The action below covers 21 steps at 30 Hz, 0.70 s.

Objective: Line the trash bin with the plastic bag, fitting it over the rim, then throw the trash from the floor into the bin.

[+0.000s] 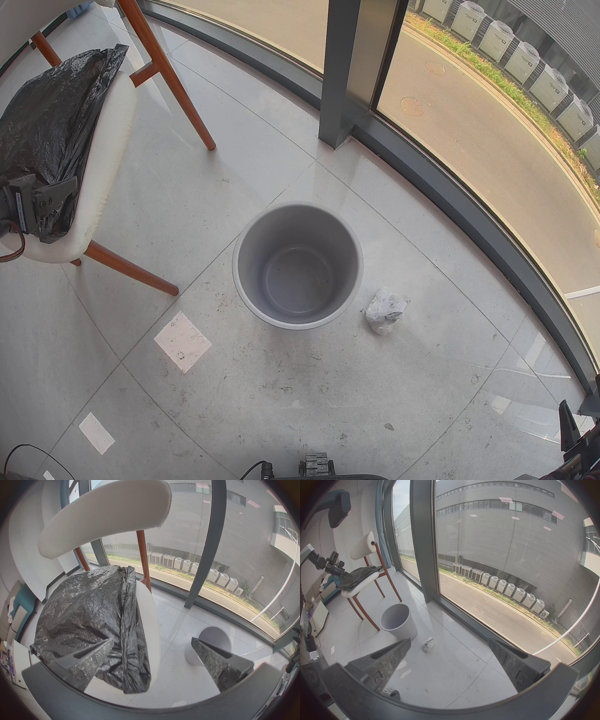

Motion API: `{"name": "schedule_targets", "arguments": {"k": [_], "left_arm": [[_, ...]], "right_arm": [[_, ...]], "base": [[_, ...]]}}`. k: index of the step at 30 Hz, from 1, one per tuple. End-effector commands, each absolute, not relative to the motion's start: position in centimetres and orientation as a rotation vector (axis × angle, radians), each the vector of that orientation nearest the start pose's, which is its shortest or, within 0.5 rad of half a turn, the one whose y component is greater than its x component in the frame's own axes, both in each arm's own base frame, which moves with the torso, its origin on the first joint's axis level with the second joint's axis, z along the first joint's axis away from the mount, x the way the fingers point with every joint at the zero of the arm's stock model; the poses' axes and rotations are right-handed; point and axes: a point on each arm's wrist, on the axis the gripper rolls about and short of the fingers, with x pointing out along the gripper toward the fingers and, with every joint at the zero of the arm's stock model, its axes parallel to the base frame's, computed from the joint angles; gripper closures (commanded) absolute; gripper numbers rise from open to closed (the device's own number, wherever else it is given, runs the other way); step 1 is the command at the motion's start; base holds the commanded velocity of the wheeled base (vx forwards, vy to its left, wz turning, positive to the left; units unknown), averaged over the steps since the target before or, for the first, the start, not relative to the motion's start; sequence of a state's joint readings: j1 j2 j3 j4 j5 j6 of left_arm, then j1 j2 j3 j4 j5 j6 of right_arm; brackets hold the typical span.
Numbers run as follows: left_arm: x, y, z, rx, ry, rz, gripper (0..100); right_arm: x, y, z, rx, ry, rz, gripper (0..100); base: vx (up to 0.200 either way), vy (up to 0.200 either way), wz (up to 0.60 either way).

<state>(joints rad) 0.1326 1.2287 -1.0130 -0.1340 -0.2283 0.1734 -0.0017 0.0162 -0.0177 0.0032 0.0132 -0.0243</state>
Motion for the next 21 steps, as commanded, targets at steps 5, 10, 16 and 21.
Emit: {"name": "schedule_targets", "arguments": {"k": [5, 10, 16, 21], "left_arm": [[23.5, 2.8, 30.5, 0.208, 0.049, -0.095, 0], [25.3, 4.0, 29.9, 0.217, 0.065, -0.063, 0], [27.0, 4.8, 29.3, 0.218, 0.032, -0.039, 0], [28.0, 5.0, 28.6, 0.218, 0.029, -0.037, 0]], "right_arm": [[-2.3, 0.0, 7.5, -0.023, 0.004, 0.012, 0], [-2.3, 0.0, 7.5, -0.023, 0.004, 0.012, 0], [-2.3, 0.0, 7.5, -0.023, 0.003, 0.012, 0], [-2.3, 0.0, 7.5, -0.021, 0.004, 0.011, 0]], "base": [[0.000, 0.000, 0.00], [0.000, 0.000, 0.00], [0.000, 0.000, 0.00], [0.000, 0.000, 0.00]]}}
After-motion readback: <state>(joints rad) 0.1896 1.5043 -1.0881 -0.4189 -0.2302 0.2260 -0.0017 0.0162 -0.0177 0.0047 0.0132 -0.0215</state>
